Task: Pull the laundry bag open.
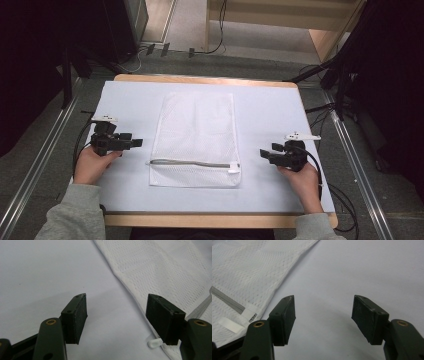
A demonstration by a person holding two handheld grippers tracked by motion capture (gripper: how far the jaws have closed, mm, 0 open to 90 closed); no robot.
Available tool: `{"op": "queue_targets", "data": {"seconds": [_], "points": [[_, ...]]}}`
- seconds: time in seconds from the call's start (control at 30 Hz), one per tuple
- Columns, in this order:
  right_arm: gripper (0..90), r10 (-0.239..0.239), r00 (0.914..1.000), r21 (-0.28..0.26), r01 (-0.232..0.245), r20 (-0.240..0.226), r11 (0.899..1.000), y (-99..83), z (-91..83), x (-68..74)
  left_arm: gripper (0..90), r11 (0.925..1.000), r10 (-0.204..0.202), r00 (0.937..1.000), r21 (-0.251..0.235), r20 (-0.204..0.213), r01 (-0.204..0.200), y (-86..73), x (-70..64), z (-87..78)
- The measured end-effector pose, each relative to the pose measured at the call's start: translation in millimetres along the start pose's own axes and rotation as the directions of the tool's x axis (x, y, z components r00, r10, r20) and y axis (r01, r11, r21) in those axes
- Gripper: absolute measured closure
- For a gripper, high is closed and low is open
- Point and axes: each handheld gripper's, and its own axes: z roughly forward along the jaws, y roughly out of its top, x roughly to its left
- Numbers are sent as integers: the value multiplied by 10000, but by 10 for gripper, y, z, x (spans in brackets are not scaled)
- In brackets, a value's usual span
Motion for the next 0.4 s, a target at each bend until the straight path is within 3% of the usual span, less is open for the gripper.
{"op": "queue_targets", "data": {"seconds": [0.4], "points": [[352, 10, 10000, 135, -10, 16, 9999, -8, 19, -7, 328, 9999, -30, 10000, 128, -4, 30, 0, 7, 27]]}}
